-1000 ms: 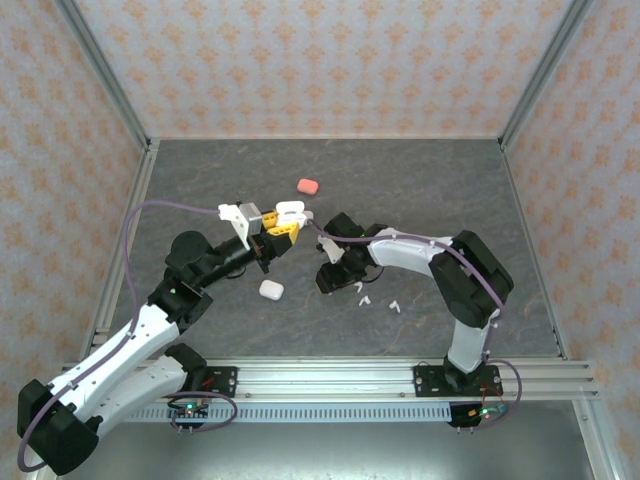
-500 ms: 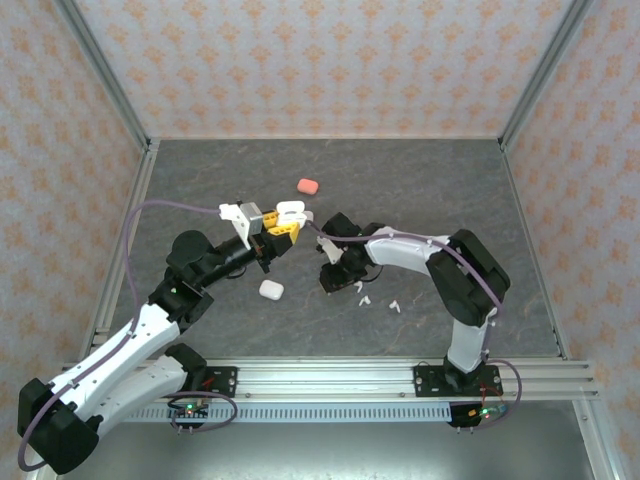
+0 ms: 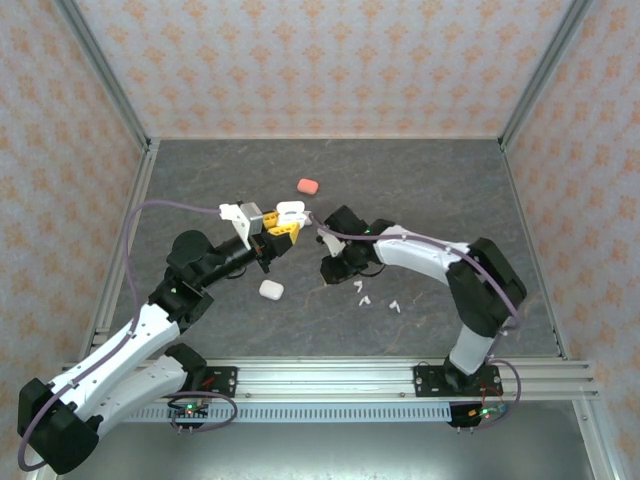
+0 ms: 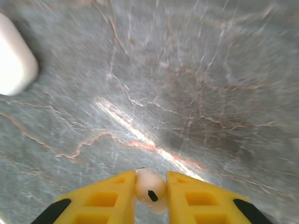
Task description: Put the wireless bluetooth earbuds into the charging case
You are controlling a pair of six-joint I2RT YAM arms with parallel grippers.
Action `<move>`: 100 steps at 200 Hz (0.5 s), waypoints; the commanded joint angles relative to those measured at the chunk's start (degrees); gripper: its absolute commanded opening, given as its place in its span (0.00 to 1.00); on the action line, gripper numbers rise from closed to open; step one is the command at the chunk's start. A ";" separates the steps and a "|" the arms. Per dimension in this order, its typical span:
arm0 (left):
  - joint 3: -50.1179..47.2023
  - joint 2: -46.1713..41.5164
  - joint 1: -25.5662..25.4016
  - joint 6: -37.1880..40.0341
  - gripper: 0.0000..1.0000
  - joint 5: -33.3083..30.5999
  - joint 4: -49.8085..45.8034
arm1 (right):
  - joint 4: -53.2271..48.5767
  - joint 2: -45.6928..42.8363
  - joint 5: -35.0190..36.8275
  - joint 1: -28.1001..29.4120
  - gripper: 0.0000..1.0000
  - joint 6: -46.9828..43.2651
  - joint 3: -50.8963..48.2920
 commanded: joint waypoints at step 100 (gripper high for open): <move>1.43 0.19 -0.34 1.04 0.00 0.35 1.36 | 11.40 -21.08 3.79 -4.07 0.22 -5.26 15.15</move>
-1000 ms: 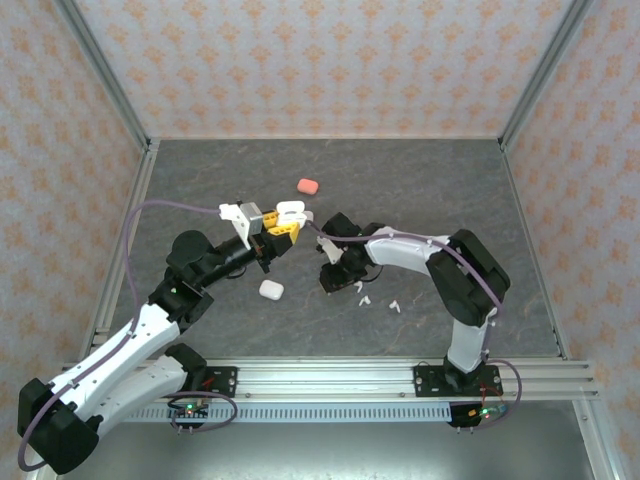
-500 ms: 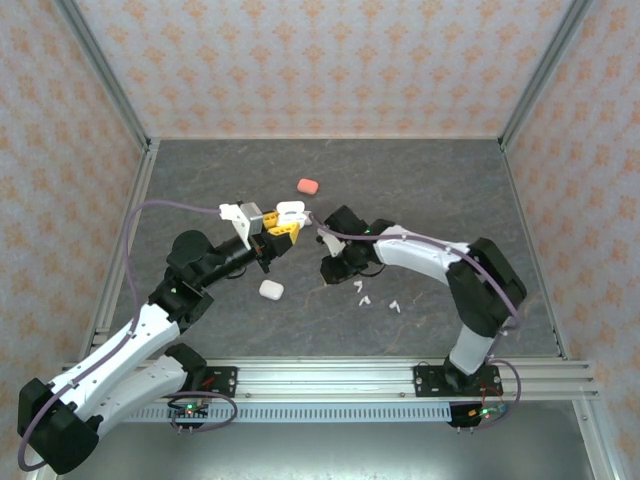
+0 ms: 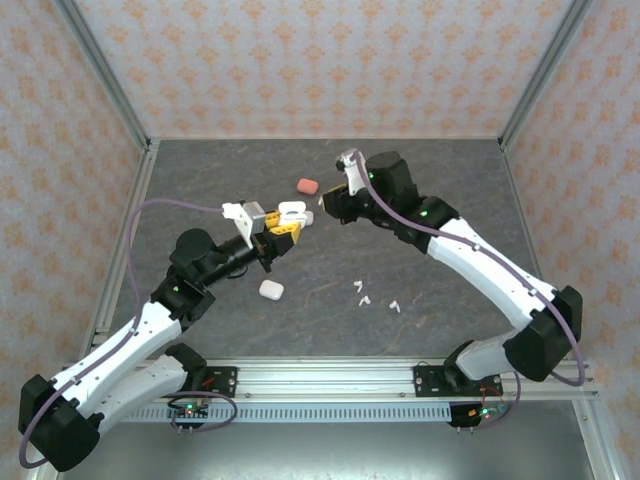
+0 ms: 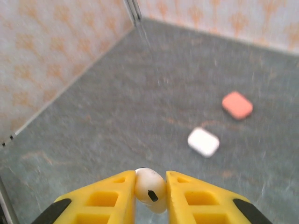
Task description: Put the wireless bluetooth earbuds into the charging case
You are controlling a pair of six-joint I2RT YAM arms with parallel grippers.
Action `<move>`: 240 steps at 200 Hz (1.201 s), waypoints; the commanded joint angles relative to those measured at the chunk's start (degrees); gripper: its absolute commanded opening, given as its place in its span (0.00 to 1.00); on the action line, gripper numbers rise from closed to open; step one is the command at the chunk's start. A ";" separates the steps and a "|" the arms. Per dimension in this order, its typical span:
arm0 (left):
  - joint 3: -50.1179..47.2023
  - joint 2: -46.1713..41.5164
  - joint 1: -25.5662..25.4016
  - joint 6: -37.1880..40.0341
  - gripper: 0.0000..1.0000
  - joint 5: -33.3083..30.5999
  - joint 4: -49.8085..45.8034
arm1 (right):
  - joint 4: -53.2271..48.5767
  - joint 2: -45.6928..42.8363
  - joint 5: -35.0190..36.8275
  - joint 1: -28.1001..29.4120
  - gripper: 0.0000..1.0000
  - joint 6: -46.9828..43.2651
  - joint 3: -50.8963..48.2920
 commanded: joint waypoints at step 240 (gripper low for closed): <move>2.53 2.35 -0.37 -0.37 0.00 2.99 4.12 | 2.86 -2.06 -12.19 8.19 0.22 -9.76 3.62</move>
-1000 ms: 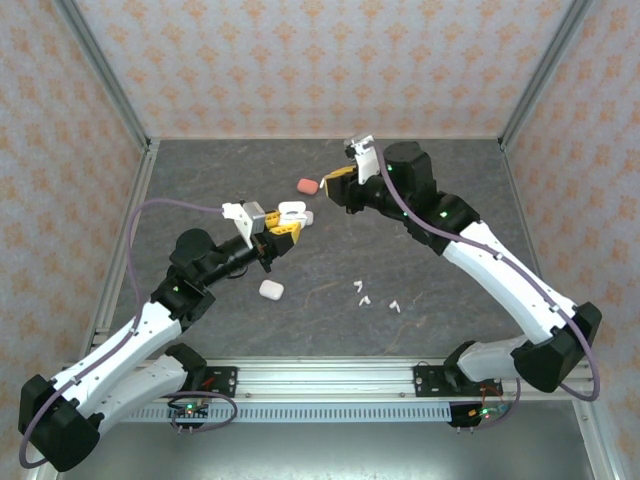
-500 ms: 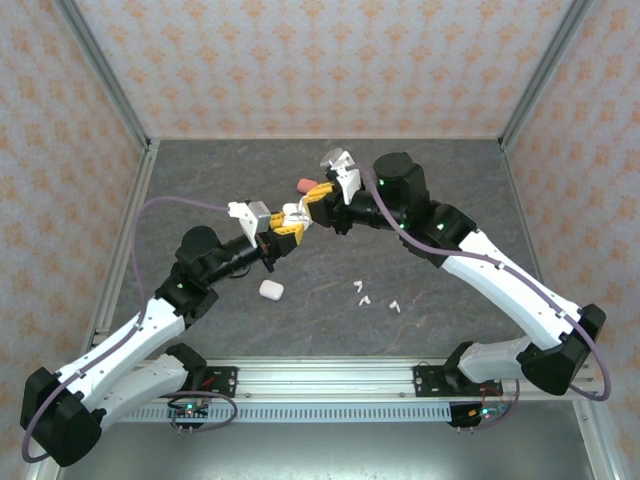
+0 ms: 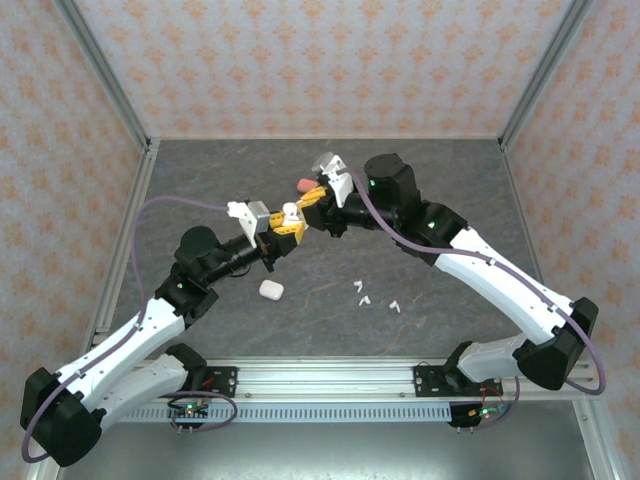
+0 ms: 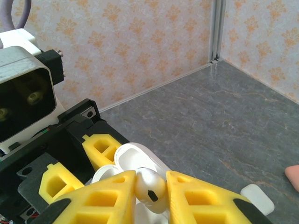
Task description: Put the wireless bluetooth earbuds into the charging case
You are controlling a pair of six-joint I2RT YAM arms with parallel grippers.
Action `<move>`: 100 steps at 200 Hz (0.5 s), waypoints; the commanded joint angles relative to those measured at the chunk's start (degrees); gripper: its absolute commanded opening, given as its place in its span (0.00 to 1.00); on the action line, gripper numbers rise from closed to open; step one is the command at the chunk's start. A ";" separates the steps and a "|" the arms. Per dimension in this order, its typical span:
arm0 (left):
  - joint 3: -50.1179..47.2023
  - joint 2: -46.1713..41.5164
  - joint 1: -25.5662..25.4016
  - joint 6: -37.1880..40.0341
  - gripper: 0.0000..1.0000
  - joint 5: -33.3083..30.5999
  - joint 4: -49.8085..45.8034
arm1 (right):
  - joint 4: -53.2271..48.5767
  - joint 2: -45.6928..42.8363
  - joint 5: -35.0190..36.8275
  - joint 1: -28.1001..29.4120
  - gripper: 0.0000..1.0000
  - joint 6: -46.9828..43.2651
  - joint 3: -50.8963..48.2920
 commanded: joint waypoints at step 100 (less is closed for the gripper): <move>2.50 -0.27 -0.37 0.28 0.00 0.92 2.62 | -4.67 2.72 -7.30 0.95 0.23 -0.13 1.72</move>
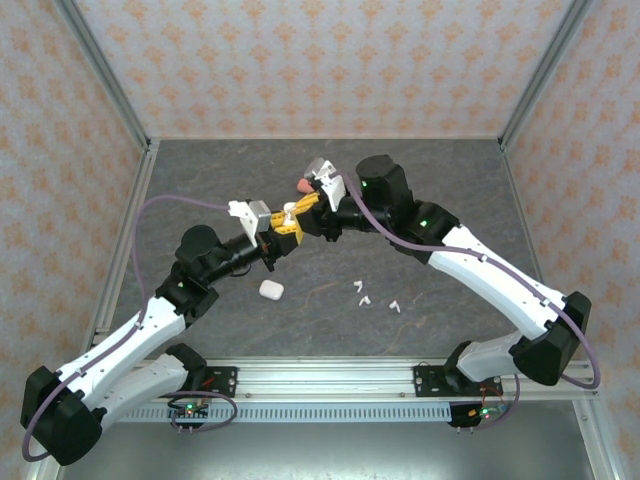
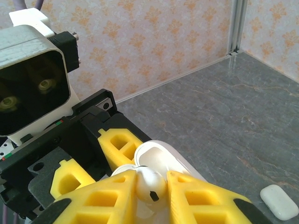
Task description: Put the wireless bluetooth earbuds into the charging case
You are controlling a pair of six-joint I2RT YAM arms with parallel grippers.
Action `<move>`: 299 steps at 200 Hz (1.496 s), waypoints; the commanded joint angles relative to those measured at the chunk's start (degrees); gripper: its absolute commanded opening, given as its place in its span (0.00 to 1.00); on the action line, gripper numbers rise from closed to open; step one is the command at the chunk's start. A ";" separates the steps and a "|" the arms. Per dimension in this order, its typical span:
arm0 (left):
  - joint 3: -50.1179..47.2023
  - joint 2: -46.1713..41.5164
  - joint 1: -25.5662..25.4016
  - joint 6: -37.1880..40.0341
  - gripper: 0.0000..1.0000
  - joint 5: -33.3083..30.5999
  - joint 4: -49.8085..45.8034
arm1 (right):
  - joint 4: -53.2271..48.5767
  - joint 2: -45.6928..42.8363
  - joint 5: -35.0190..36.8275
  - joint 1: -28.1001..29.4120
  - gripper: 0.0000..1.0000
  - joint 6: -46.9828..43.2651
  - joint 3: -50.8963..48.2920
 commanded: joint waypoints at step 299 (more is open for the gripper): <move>0.02 -3.92 -0.42 1.00 0.00 -0.91 2.55 | -27.18 21.11 17.14 -14.89 0.54 19.88 -6.43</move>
